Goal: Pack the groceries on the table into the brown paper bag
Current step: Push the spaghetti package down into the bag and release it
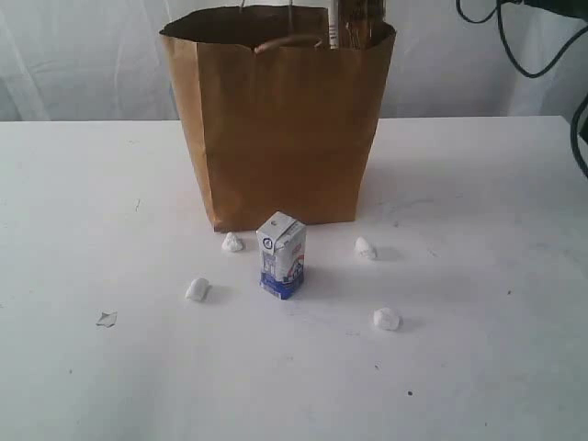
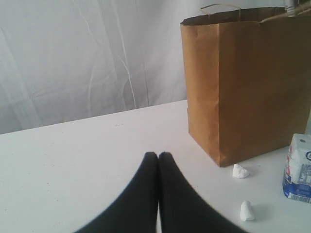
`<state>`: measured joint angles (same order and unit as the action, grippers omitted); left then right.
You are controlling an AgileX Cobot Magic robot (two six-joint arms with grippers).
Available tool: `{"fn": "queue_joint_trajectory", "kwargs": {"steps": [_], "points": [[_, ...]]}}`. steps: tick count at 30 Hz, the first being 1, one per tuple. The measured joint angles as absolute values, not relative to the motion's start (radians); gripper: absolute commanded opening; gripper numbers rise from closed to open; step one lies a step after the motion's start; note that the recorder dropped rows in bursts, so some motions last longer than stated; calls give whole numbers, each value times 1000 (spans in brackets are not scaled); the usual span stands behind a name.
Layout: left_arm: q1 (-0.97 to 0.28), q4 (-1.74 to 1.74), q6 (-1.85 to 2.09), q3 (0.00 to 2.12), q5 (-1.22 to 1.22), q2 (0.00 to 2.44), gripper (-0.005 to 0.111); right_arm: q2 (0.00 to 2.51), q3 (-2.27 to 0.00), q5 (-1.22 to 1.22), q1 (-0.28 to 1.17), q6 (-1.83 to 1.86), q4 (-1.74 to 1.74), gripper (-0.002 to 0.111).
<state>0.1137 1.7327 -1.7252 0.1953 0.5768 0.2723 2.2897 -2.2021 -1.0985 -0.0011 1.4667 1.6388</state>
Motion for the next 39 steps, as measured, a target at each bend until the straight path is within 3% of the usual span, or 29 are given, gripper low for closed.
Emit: {"fn": "queue_joint_trajectory", "kwargs": {"steps": [9,39], "points": [[114,1733,-1725,195,577,272,0,2290,-2202,-969,38,1467,1578,54],[114,1733,-1725,195,577,272,0,2295,-2202,-1149,49,1413,1408,54]]}}
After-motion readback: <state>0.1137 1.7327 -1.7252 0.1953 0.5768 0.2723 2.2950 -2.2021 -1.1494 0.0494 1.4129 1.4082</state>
